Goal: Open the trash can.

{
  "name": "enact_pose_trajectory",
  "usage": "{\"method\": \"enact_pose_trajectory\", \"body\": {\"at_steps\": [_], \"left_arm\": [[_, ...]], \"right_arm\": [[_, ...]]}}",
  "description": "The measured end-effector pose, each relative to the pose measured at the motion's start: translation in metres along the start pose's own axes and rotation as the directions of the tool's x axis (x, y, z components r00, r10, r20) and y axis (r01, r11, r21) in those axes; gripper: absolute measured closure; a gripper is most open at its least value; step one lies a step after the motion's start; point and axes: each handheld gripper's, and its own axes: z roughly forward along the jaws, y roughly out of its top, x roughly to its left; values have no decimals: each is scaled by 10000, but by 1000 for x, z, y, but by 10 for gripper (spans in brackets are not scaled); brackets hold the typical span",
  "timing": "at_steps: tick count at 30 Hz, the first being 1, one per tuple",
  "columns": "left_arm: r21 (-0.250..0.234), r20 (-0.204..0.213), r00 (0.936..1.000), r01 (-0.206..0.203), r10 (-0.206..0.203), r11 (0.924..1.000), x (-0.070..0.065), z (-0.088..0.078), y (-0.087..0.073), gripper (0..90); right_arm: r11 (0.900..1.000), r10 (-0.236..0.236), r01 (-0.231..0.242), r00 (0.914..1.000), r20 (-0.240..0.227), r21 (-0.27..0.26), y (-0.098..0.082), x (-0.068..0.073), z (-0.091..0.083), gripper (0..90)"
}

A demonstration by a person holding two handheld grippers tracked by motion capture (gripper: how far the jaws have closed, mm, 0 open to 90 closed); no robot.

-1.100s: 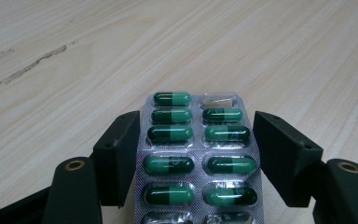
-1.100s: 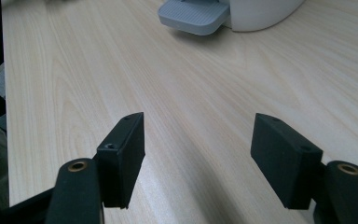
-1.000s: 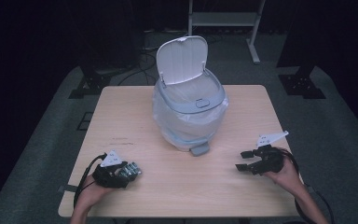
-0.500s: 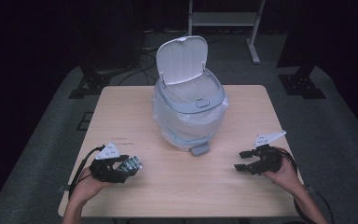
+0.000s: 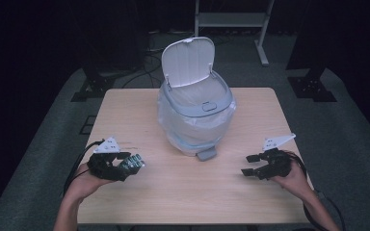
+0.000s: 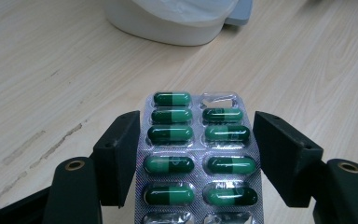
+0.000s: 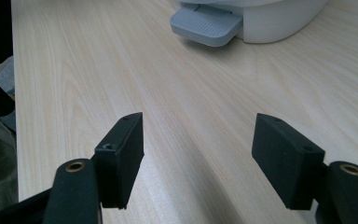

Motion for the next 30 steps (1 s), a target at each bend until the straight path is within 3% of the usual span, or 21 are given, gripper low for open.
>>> {"method": "enact_pose_trajectory", "body": {"at_steps": [17, 30], "left_arm": [[216, 267, 9984, -511, 505, 9985, -1, -18, 30, 333], [144, 363, 9916, -1246, 1240, 9921, -7, -30, 69, 333]], "right_arm": [[9999, -49, 47, 9999, -114, -110, 2, 0, 0, 327], [10000, -53, 52, 9999, -145, -45, 3, 1, 2, 325]]}}
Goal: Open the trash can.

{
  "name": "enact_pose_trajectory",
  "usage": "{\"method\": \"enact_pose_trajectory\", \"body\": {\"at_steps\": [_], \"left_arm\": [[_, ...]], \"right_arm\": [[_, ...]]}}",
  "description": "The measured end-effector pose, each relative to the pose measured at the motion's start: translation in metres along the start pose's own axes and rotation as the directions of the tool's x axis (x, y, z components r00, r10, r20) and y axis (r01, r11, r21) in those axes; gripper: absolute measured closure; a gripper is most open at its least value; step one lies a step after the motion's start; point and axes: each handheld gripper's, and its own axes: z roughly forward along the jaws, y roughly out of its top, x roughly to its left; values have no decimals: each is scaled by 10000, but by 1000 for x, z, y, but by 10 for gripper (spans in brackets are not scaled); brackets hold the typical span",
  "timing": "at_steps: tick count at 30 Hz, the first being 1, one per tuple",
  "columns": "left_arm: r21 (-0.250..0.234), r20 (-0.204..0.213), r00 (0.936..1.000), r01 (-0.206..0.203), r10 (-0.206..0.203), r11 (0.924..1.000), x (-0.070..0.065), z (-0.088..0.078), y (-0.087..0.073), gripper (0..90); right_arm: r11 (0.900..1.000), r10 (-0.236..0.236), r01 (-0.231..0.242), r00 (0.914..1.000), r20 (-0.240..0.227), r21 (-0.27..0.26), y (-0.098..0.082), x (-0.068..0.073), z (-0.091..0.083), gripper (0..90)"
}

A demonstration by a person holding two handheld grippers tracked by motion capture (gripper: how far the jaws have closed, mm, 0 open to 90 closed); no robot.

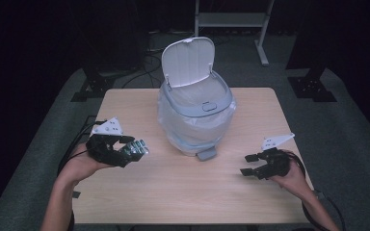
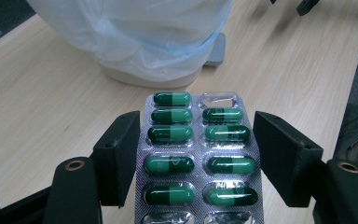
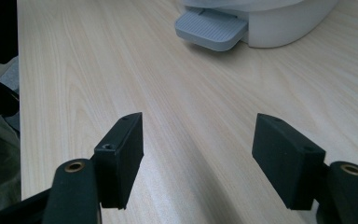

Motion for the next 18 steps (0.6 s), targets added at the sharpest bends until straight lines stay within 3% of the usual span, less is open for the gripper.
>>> {"method": "enact_pose_trajectory", "body": {"at_steps": [4, 15, 18], "left_arm": [[52, 57, 10000, -76, 76, 10000, 2, -2, 10, 333], [32, 121, 9990, 440, -441, 9990, 15, -11, 32, 333], [-86, 123, 9992, 371, -370, 9993, 17, -13, 37, 333]], "right_arm": [[10000, 6, -6, 10000, -1, -1, 0, 0, 1, 323], [10000, 54, -54, 10000, -53, 47, 0, -1, 1, 322], [10000, 40, -40, 10000, -78, 51, -1, -2, 2, 322]]}}
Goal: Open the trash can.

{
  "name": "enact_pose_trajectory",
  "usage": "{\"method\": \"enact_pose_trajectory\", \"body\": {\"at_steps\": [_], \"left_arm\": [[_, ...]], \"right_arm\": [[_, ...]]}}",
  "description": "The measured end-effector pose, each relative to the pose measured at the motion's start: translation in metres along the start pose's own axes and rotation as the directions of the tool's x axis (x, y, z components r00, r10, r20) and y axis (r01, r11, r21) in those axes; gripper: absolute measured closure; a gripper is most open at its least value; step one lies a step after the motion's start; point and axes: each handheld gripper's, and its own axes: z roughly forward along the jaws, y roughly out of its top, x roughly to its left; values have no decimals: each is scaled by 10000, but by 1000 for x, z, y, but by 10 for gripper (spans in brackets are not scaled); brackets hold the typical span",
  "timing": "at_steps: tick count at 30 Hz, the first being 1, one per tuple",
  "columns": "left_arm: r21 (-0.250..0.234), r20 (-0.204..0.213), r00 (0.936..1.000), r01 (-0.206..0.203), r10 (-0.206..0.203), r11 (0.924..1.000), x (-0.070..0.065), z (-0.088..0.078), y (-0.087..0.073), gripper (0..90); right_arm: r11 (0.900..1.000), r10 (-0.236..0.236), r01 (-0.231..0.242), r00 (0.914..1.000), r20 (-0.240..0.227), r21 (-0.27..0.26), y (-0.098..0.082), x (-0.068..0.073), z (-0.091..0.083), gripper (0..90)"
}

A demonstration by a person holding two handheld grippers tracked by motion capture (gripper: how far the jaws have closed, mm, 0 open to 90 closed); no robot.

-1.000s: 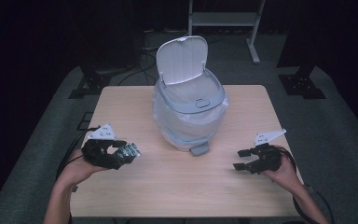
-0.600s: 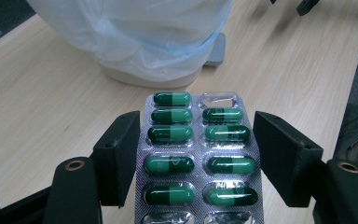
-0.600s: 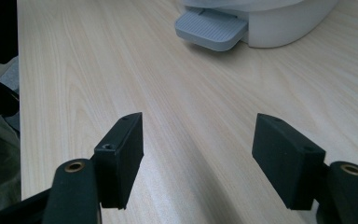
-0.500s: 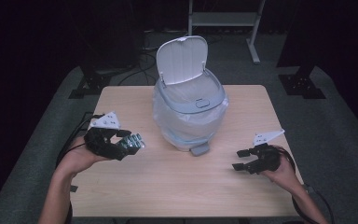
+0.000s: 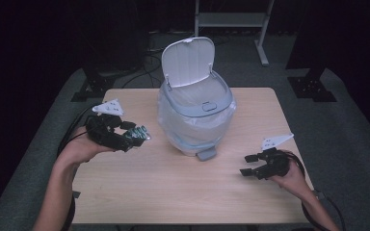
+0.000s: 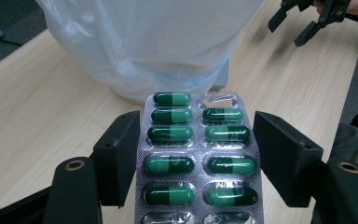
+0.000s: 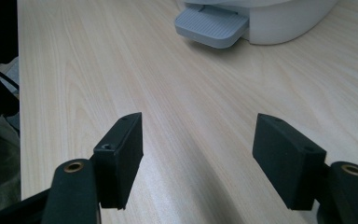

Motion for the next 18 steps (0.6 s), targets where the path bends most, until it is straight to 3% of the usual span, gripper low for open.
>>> {"method": "enact_pose_trajectory", "body": {"at_steps": [18], "left_arm": [[370, 95, 9985, -550, 547, 9978, -2, -8, 43, 333]], "right_arm": [[10000, 49, -50, 9999, 105, 62, -2, -1, 0, 322]]}}
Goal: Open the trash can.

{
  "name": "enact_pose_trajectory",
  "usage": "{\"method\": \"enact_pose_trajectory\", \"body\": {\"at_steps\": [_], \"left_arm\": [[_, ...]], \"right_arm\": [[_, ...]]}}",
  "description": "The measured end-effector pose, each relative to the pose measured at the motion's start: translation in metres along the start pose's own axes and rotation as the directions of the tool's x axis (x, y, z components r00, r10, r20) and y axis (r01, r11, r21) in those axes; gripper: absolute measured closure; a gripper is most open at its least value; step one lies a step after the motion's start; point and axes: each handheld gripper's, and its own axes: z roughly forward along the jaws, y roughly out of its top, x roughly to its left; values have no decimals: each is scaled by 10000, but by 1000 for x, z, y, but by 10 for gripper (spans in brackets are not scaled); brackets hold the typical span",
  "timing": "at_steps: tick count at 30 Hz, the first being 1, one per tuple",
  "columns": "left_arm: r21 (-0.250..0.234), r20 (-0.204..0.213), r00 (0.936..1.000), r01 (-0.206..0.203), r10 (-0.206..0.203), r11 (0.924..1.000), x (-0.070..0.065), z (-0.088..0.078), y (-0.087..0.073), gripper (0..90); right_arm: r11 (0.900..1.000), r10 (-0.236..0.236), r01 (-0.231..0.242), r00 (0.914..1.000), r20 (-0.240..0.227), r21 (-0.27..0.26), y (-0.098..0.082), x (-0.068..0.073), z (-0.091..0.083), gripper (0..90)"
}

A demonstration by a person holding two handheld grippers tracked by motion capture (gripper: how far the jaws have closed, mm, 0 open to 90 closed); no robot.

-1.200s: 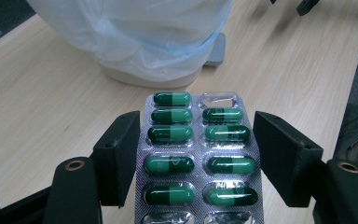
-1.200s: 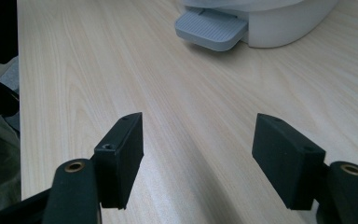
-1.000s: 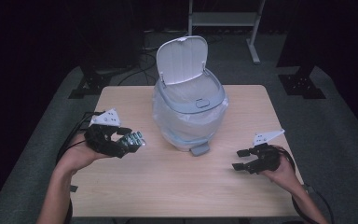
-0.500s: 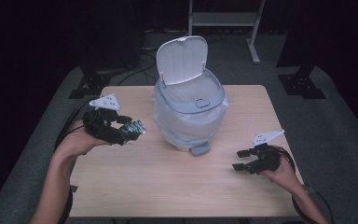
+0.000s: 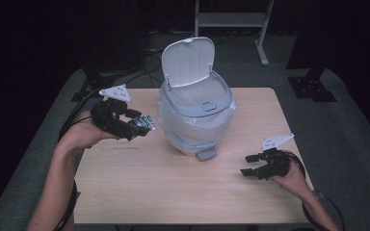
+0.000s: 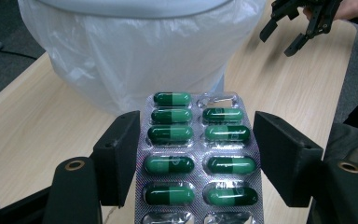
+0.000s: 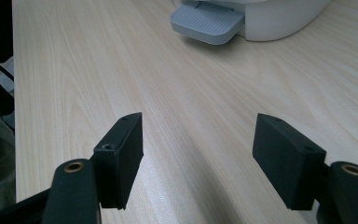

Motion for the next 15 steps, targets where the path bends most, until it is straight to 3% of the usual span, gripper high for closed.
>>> {"method": "enact_pose_trajectory", "body": {"at_steps": [15], "left_arm": [[-5, 110, 9997, -233, 233, 9997, 2, -4, 23, 333]], "right_arm": [[10000, 61, -62, 10000, -46, -65, 3, -1, 2, 323]]}}
